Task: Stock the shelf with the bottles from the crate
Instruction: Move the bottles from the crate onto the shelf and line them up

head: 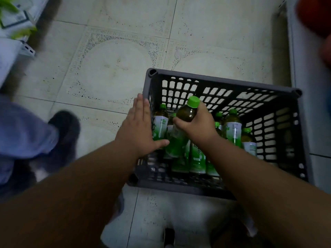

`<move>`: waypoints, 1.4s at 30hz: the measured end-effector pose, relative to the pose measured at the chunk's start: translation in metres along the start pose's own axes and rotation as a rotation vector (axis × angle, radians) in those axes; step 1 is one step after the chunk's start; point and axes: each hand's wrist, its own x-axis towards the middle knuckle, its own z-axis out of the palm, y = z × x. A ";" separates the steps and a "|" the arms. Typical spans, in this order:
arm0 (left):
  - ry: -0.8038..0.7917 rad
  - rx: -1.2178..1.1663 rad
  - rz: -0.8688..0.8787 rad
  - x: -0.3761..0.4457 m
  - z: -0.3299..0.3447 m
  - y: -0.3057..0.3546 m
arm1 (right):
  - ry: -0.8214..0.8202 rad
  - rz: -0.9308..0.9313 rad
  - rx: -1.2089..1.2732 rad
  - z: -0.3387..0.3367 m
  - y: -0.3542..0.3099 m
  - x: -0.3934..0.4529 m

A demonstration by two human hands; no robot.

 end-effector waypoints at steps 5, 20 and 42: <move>-0.054 0.049 0.137 -0.034 -0.053 0.024 | 0.107 -0.158 -0.080 -0.059 -0.046 -0.053; 0.217 -0.588 0.461 -0.188 -0.146 0.232 | 0.527 -0.458 -0.053 -0.254 -0.125 -0.268; -0.129 -0.395 1.122 -0.147 -0.093 0.580 | 1.174 -0.044 -0.159 -0.506 -0.001 -0.370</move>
